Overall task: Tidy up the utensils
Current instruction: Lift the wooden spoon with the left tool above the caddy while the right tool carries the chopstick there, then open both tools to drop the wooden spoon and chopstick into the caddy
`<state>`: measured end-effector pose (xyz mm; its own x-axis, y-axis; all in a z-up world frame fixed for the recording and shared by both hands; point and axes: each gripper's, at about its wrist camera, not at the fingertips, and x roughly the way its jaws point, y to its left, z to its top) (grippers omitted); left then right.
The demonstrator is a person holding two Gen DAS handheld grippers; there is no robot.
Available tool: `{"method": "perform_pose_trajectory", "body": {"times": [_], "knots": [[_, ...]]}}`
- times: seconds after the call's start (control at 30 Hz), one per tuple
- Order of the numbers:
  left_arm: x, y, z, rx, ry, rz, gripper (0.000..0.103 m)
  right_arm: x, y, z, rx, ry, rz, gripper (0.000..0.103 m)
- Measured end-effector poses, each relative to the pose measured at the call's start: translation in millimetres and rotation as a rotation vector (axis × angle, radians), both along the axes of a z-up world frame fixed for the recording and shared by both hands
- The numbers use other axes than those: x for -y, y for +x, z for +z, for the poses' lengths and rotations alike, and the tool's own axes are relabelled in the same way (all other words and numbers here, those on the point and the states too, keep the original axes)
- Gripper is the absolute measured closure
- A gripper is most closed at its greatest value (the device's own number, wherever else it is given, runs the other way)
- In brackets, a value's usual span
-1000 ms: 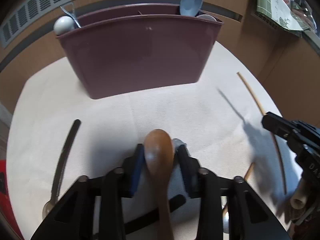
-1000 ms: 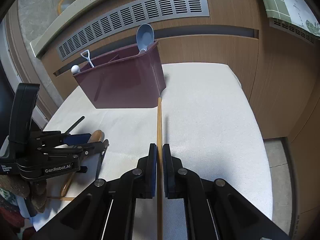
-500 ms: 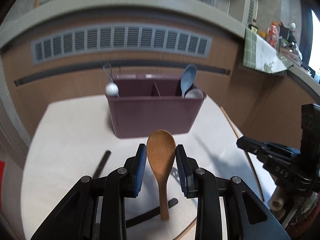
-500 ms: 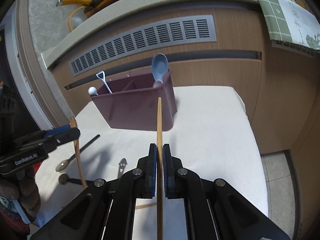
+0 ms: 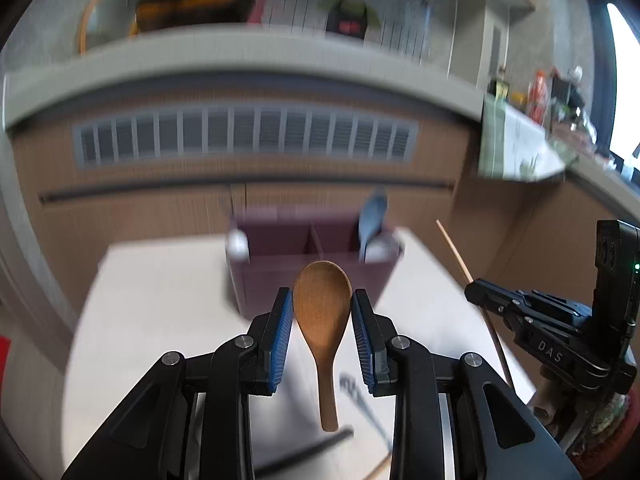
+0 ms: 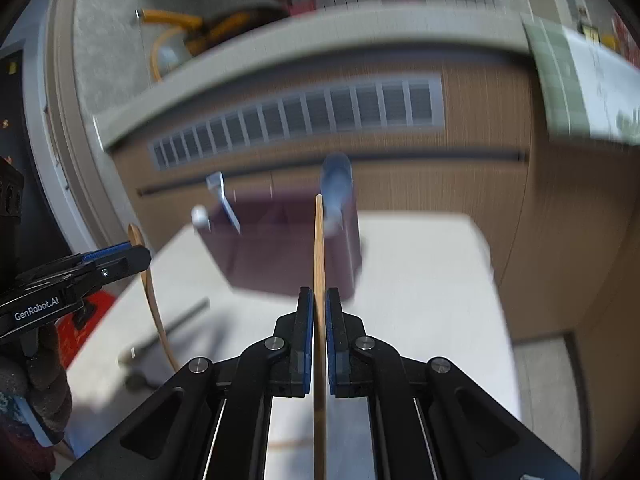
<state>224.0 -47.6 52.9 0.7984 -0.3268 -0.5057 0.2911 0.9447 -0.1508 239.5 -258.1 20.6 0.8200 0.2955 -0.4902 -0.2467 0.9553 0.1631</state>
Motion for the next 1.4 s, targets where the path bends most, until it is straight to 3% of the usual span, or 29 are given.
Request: {"method": "perform_pose_trajectory", "body": {"times": [0.2,0.3,0.4,0.57,0.7,0.97,1.07,1.17,1.27,1.4], "knots": [[-18,26,80,0.161,-0.089,0.034,0.072,2,12,108,0.347,0.098,-0.026,0.098],[-29,50,95,0.175,-0.171,0.045,0.072,-3,32,127,0.413,0.166,-0.024,0.098],[-40,73,91,0.193,-0.226,0.072,0.072,-18,51,118,0.448,0.145,-0.056,0.097],[-53,114,57,0.159,-0.298,0.101,0.072,-40,85,90,0.437,0.15,-0.059,0.097],[-47,133,34,0.122,-0.256,0.109,0.072,-57,109,64,0.416,0.118,-0.089,0.097],[-35,143,13,0.129,-0.214,0.111,0.072,-58,139,36,0.375,0.129,-0.147,0.097],[-33,147,6,0.112,-0.215,0.096,0.072,-58,140,32,0.385,0.136,-0.154,0.097],[-26,150,-1,0.087,-0.181,0.058,0.062,-54,138,24,0.34,0.131,-0.135,0.096],[-25,143,-4,0.081,-0.187,0.032,0.054,-37,129,16,0.236,0.174,-0.093,0.077],[-36,122,2,0.076,-0.206,0.042,0.054,-12,95,15,0.192,0.176,-0.091,0.077]]}}
